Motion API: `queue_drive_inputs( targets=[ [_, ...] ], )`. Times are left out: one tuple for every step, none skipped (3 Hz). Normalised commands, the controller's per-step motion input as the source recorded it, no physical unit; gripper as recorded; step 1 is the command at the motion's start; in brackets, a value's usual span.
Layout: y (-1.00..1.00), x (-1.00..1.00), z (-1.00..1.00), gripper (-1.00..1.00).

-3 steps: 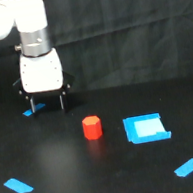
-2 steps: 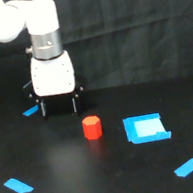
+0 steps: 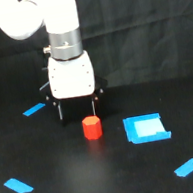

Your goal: Pick up the red object from the table

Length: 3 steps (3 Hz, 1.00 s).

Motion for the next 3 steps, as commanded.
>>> queue_drive_inputs(
  targets=[
    [-0.73, 0.18, -0.43, 1.0],
    [-0.49, -0.03, -0.32, 0.99],
    [-0.41, -0.15, -0.14, 0.22]
  ],
)
